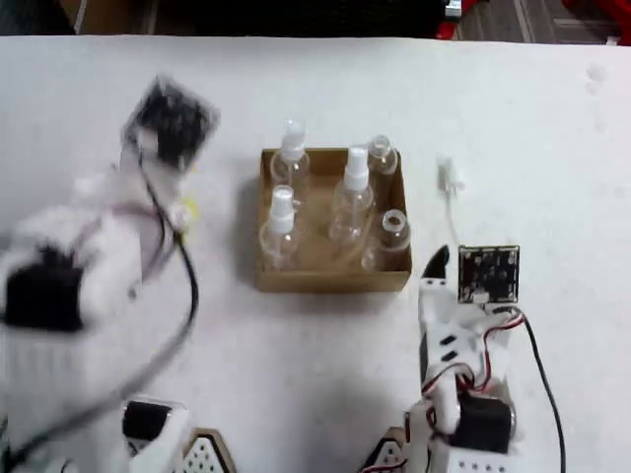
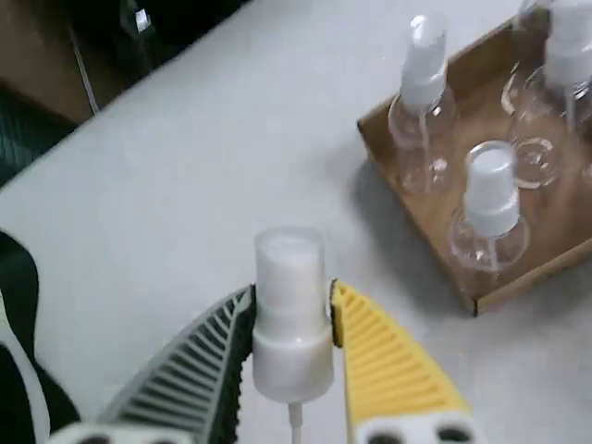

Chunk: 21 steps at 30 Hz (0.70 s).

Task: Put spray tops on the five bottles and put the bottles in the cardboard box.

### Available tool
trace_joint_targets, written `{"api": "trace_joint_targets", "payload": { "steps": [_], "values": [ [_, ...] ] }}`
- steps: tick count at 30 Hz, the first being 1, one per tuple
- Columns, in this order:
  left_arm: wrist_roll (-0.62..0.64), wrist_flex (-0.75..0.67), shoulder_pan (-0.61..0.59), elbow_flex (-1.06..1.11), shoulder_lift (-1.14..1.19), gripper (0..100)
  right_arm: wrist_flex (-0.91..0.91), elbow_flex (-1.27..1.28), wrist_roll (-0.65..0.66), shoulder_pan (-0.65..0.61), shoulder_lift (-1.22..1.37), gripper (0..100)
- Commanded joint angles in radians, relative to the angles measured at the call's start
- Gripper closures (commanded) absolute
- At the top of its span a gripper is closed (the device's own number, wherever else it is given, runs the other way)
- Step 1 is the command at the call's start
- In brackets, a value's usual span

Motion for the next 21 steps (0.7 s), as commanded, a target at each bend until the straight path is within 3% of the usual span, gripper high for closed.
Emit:
{"api": "trace_joint_targets", "payload": {
  "steps": [1,9,15,21],
  "values": [
    [0.087,-0.146,0.114,0.229,-0.317,98,0.131,-0.273,0.014,-0.156,0.002,94.3],
    [0.204,-0.361,0.222,0.546,-0.661,98,0.070,-0.419,0.014,-0.337,0.004,94.2],
    [0.210,-0.425,0.337,0.750,-0.900,98,0.067,-0.571,0.015,-0.599,0.022,94.2],
    [0.150,-0.416,0.389,0.933,-1.129,98,0.101,-0.712,0.009,-0.832,0.328,93.7]
  ]
}}
